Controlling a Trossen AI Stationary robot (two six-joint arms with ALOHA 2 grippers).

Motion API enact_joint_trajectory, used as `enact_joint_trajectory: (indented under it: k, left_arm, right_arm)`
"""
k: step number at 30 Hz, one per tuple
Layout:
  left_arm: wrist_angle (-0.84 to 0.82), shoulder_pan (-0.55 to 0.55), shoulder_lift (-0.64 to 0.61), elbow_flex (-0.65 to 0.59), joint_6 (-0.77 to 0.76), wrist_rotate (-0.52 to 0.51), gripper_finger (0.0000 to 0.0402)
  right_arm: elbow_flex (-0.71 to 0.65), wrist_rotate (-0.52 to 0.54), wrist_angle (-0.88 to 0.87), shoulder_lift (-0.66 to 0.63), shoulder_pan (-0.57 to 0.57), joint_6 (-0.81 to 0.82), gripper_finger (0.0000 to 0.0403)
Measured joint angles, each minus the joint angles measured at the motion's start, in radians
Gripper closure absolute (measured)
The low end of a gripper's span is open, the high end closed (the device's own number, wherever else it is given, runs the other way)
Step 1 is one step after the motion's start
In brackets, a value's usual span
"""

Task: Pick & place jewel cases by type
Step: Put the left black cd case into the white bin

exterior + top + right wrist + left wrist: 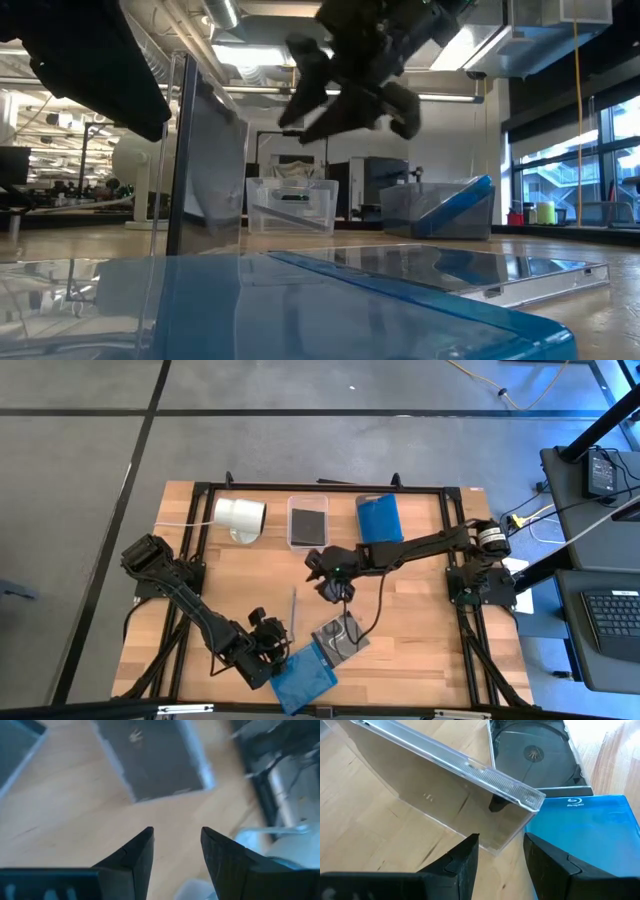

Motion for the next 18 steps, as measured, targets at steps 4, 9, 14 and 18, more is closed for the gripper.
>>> enact_joint_trajectory:
  k: [4, 9, 14, 18]
  left_arm:
    - [0.000, 0.000, 0.000, 0.000, 0.000, 0.001, 0.0249]
    - [0.000, 0.000, 0.000, 0.000, 0.000, 0.001, 0.0249]
    - [0.000, 0.000, 0.000, 0.000, 0.000, 0.001, 0.0249]
    - [0.000, 0.000, 0.000, 0.000, 0.000, 0.001, 0.0249]
  right_arm:
    - [0.001, 0.000, 0.075, 0.000, 0.000, -0.020, 0.0235]
    - [0.048, -0.040, 0.022, 0.004, 0.000, -0.020, 0.0235]
    - [0.116, -0.105, -0.082, 0.006, 0.000, 0.012, 0.0235]
    - [0.151, -0.126, -0.139, 0.007, 0.000, -0.065, 0.0235]
